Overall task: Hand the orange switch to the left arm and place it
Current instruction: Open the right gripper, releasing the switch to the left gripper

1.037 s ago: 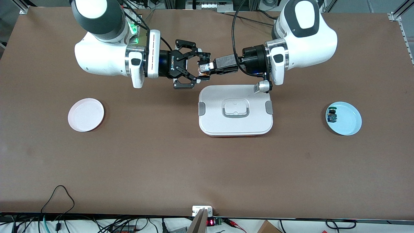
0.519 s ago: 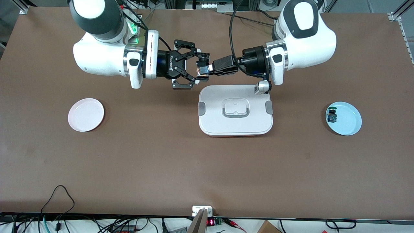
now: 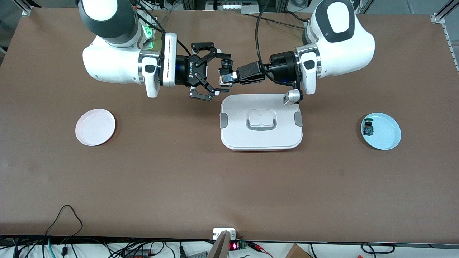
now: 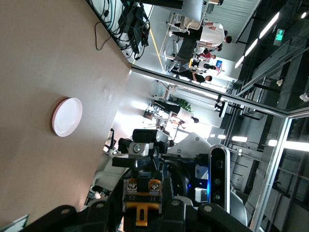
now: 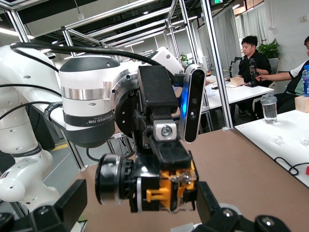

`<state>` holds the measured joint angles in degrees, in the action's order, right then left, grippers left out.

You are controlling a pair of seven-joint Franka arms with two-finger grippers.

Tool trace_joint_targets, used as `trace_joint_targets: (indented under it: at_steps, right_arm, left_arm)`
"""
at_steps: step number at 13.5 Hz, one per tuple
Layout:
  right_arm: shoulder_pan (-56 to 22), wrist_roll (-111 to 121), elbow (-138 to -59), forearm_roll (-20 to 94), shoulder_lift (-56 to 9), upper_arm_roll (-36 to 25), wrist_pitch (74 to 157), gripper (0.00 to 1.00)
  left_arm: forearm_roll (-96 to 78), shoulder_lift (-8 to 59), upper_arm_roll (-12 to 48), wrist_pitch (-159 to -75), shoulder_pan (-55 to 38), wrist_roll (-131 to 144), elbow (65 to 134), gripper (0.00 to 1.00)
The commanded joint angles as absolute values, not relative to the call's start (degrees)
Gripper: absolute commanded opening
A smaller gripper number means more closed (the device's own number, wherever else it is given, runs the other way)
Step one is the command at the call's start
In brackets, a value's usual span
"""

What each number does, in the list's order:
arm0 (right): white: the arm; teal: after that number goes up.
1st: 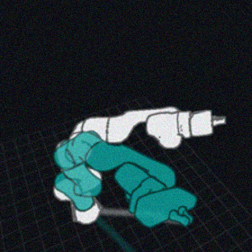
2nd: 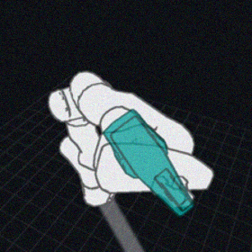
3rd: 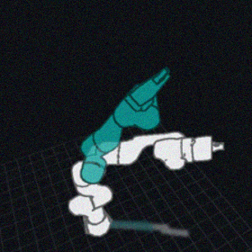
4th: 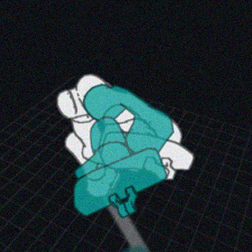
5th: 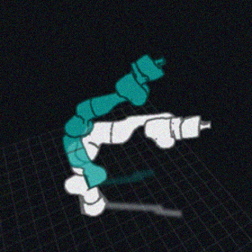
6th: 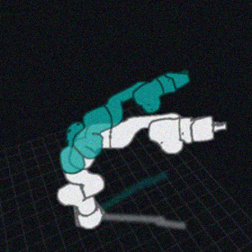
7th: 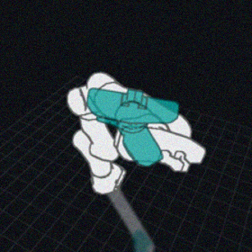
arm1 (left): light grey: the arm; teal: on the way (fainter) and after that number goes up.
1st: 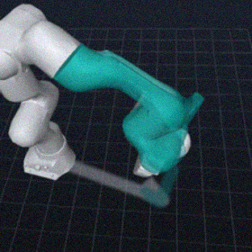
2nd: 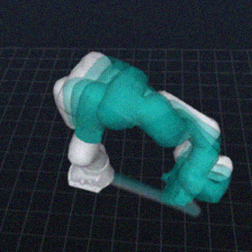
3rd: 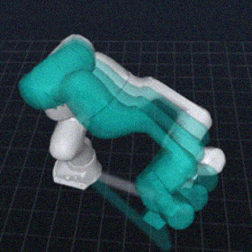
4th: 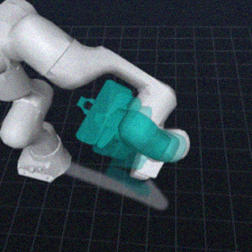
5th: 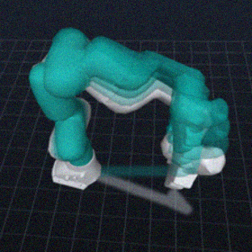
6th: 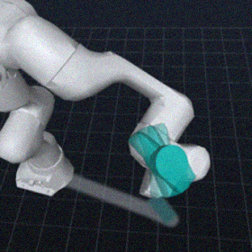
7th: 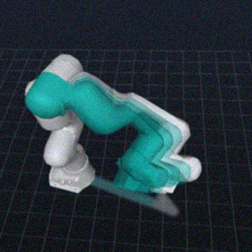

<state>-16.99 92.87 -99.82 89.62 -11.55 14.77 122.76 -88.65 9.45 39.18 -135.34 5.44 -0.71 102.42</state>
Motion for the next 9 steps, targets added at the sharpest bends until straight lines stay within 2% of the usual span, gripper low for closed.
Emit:
trace_joint_targets:
  at_steps: [1, 5, 9]
  right_arm:
    - [-16.7, 93.1, -101.1, 91.0, -10.4, 14.8, 122.6, 1.0]
    - [-11.8, 93.6, -101.9, 90.6, -10.5, 14.4, 117.1, 1.0]
    - [-10.8, 93.3, -103.8, 90.1, -10.3, 9.0, 108.5, 1.0]
  left_arm:
    - [-84.5, 8.4, 39.3, -133.7, 7.5, -0.3, 102.3, 0.0]
    - [-64.4, 8.4, 39.2, -114.8, 19.7, -0.1, 101.3, 0.0]
    - [-41.6, 8.0, 38.8, -99.0, 30.0, -0.4, 98.6, 0.0]
